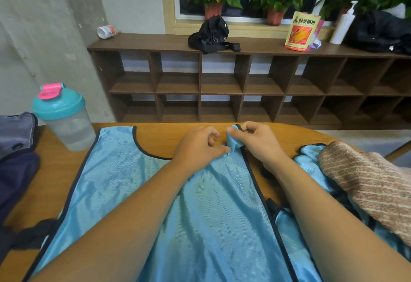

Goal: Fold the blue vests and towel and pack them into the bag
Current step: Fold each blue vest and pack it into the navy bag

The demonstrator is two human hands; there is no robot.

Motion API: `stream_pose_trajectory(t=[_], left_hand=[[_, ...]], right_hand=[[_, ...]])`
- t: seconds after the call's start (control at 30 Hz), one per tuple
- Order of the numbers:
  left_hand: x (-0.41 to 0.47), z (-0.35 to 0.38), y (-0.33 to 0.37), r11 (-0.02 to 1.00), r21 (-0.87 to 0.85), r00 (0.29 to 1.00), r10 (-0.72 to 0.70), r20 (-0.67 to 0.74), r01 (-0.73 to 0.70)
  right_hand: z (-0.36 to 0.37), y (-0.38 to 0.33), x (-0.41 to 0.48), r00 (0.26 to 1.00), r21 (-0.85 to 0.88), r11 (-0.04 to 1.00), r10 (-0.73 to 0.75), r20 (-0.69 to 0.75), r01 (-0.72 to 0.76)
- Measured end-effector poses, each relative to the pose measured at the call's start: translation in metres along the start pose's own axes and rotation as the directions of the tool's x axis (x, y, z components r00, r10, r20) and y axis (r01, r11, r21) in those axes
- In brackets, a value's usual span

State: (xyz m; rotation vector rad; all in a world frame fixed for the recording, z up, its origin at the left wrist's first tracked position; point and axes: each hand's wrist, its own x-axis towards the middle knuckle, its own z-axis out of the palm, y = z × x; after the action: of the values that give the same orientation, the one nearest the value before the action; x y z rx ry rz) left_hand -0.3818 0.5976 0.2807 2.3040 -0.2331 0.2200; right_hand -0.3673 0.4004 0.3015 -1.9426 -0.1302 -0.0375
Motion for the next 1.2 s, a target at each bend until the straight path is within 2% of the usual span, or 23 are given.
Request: stream_pose_trajectory(t=[0.13,0.23,0.33,0.5,0.63,0.77,0.97,1.07,1.13,1.2], left_hand=[[0.001,0.000,-0.002,0.998,0.064,1.000,0.030,0.005,-0.030],[0.001,-0.002,0.000,0.998,0.065,1.000,-0.017,-0.001,0.017],[0.001,-0.002,0.002,0.997,-0.004,0.997,-0.081,0.001,0.081],[0.004,-0.003,0.002,0.979,-0.185,0.996,-0.089,-0.024,0.083],[0.004,-0.006,0.006,0.959,-0.282,0.999,-0.041,0.002,0.040],[0.010,-0.004,0.006,0.959,-0.280,0.998,0.029,-0.049,-0.042],[0.009,-0.003,0.009,0.952,-0.306,0.985,-0.070,-0.158,0.018],[0.013,-0.006,0.010,0.912,-0.410,0.972,-0.107,-0.207,0.013],[0.014,-0.006,0.012,0.878,-0.478,0.973,-0.129,-0.192,0.022],[0.014,-0.005,0.013,0.852,-0.522,0.976,-0.145,-0.163,0.039]], right_hand=[[-0.004,0.006,0.004,1.000,-0.011,1.000,-0.025,-0.008,0.024],[-0.003,0.007,0.006,0.996,-0.001,0.998,-0.060,-0.068,0.060],[-0.003,0.005,0.003,0.992,0.065,0.992,-0.105,-0.066,0.109],[-0.001,0.003,0.001,0.994,0.160,0.981,-0.102,-0.050,0.108],[-0.002,0.001,0.000,0.993,0.229,0.967,-0.115,0.015,0.109],[0.000,-0.003,-0.004,0.989,0.224,0.968,-0.133,0.065,0.115],[0.000,-0.002,-0.003,0.989,0.193,0.971,-0.129,-0.075,0.142],[-0.001,-0.002,0.000,0.979,0.192,0.968,-0.130,-0.159,0.160],[-0.002,-0.002,0.001,0.988,0.212,0.969,-0.103,-0.117,0.126],[-0.002,-0.002,0.001,0.998,0.306,0.950,-0.063,-0.008,0.063]])
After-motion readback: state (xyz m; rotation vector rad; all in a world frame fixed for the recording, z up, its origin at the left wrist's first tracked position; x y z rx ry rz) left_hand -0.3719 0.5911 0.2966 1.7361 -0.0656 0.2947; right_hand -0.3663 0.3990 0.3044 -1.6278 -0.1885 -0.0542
